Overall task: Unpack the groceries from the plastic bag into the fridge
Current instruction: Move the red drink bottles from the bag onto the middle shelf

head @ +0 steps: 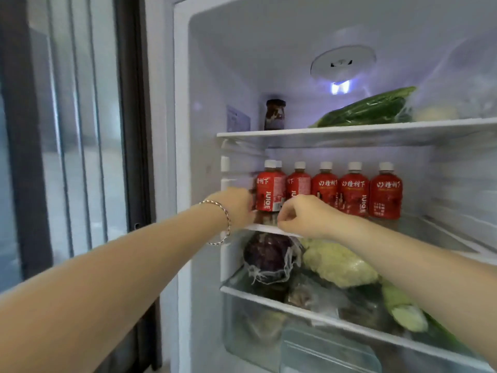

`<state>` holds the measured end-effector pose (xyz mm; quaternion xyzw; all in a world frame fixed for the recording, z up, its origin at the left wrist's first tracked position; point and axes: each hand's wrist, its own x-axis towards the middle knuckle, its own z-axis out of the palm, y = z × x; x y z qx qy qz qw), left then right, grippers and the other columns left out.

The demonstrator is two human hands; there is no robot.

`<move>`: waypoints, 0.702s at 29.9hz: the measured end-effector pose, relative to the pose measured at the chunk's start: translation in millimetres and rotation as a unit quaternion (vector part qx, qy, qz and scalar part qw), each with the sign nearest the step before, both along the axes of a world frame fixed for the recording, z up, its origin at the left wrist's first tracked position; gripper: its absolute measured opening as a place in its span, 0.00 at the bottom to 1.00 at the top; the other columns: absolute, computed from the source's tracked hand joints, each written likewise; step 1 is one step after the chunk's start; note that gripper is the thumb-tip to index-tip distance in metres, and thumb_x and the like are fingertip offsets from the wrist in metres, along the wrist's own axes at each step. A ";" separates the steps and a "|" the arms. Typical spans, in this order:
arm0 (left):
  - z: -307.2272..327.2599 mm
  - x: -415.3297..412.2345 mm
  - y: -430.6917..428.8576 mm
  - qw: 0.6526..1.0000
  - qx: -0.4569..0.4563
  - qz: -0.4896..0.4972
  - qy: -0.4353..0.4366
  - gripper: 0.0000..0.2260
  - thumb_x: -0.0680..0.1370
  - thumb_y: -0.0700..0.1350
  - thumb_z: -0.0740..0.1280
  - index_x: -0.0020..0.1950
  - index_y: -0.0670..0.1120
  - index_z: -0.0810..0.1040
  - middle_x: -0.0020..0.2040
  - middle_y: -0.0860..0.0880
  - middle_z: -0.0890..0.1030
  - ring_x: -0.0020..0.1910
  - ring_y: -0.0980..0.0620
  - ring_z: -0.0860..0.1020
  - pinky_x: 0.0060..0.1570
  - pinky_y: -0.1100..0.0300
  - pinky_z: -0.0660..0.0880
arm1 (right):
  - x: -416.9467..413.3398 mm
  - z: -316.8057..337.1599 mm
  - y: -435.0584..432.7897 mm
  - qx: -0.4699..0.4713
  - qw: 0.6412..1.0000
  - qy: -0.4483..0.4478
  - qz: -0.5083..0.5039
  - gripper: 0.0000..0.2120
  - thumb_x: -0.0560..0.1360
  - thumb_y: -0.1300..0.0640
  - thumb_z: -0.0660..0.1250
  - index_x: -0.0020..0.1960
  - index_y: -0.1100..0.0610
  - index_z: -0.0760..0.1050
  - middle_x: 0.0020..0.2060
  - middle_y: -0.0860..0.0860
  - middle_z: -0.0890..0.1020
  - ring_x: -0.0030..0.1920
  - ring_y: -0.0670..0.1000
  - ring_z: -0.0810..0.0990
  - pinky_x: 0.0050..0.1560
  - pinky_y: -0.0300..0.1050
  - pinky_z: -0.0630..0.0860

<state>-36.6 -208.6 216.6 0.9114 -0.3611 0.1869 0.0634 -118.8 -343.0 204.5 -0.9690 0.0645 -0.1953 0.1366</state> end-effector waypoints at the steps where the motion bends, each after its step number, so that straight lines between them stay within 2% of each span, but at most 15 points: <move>1: -6.7 -12.4 18.1 1.000 -0.006 0.019 0.017 0.13 0.78 0.47 0.61 0.57 0.43 0.78 0.55 0.45 0.80 0.56 0.44 0.77 0.54 0.56 0.73 | -2.3 -4.8 13.0 -0.005 1.000 0.004 0.030 0.07 0.75 0.57 0.65 0.47 0.56 0.82 0.47 0.49 0.82 0.49 0.49 0.80 0.51 0.44 0.77; 5: -47.9 -51.8 95.1 0.991 0.023 0.092 0.098 0.14 0.78 0.49 0.60 0.52 0.40 0.79 0.53 0.43 0.81 0.52 0.44 0.78 0.54 0.54 0.76 | -14.3 -34.7 75.9 -0.017 0.989 0.039 0.143 0.08 0.74 0.55 0.65 0.49 0.55 0.81 0.43 0.48 0.83 0.42 0.46 0.79 0.42 0.36 0.73; 9: -92.7 -98.0 186.8 0.957 0.100 0.197 0.187 0.15 0.78 0.49 0.60 0.48 0.38 0.79 0.48 0.40 0.80 0.49 0.42 0.77 0.51 0.54 0.74 | -33.1 -73.8 158.3 -0.033 0.964 0.128 0.232 0.10 0.74 0.54 0.64 0.52 0.56 0.81 0.50 0.51 0.83 0.51 0.50 0.80 0.45 0.37 0.70; 11: -115.4 -130.9 233.8 0.938 0.111 0.245 0.220 0.16 0.78 0.49 0.60 0.50 0.37 0.79 0.49 0.38 0.79 0.51 0.41 0.77 0.51 0.54 0.73 | -47.6 -92.7 204.2 -0.045 0.943 0.166 0.286 0.12 0.75 0.54 0.64 0.52 0.58 0.80 0.49 0.53 0.83 0.50 0.52 0.80 0.43 0.39 0.71; 13: -138.6 -169.2 283.4 0.915 0.093 0.303 0.251 0.17 0.78 0.49 0.60 0.53 0.37 0.79 0.52 0.39 0.81 0.55 0.41 0.77 0.54 0.54 0.73 | -67.9 -109.7 252.5 -0.070 0.917 0.201 0.338 0.12 0.75 0.52 0.64 0.53 0.58 0.79 0.48 0.52 0.82 0.48 0.51 0.79 0.43 0.39 0.73; 17: -188.6 -264.8 386.6 0.852 0.035 0.418 0.312 0.17 0.77 0.50 0.61 0.54 0.38 0.78 0.53 0.40 0.80 0.54 0.41 0.78 0.54 0.53 0.74 | -127.0 -140.8 353.4 -0.112 0.855 0.249 0.441 0.13 0.76 0.51 0.63 0.56 0.56 0.78 0.52 0.51 0.81 0.52 0.51 0.79 0.55 0.46 0.77; 21: -226.2 -404.7 475.9 0.772 -0.048 0.528 0.351 0.15 0.78 0.46 0.61 0.58 0.37 0.77 0.51 0.40 0.80 0.49 0.44 0.78 0.53 0.55 0.75 | -217.5 -174.0 466.1 -0.173 0.783 0.250 0.542 0.13 0.76 0.50 0.63 0.57 0.56 0.77 0.54 0.52 0.80 0.53 0.52 0.78 0.54 0.44 0.76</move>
